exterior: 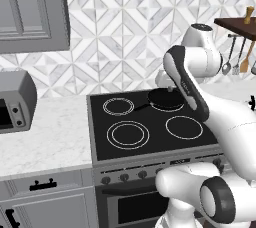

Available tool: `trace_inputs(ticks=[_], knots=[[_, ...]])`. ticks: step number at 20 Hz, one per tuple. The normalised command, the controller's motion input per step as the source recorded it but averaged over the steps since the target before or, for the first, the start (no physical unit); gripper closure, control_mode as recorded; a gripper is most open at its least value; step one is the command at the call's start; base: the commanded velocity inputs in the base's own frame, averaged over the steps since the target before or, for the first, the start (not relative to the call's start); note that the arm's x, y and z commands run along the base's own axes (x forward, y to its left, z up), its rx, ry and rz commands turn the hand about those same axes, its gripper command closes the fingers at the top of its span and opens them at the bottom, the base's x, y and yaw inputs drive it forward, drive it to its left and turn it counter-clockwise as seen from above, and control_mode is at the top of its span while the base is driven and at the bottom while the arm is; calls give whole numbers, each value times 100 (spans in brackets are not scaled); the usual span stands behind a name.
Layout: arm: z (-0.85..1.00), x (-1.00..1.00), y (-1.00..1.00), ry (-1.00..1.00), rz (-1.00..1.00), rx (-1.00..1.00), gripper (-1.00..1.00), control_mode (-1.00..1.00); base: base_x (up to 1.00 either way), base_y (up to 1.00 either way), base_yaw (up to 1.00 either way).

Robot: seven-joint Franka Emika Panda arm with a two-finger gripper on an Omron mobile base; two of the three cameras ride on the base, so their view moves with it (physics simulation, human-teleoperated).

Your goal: Pick the kettle from the counter and place it on a stove burner. Then turn the burner on.

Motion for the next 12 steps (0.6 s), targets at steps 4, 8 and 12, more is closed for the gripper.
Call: trace_inputs(ticks=[4, 8, 12], knots=[[21, 2, -48, -2, 0, 5, -100, -100, 0, 0, 0], [35, 0, -100, -16, -1, 2, -100, -100, 0, 0, 0], [10, 0, -100, -19, 0, 0, -100, -100, 0, 0, 0]])
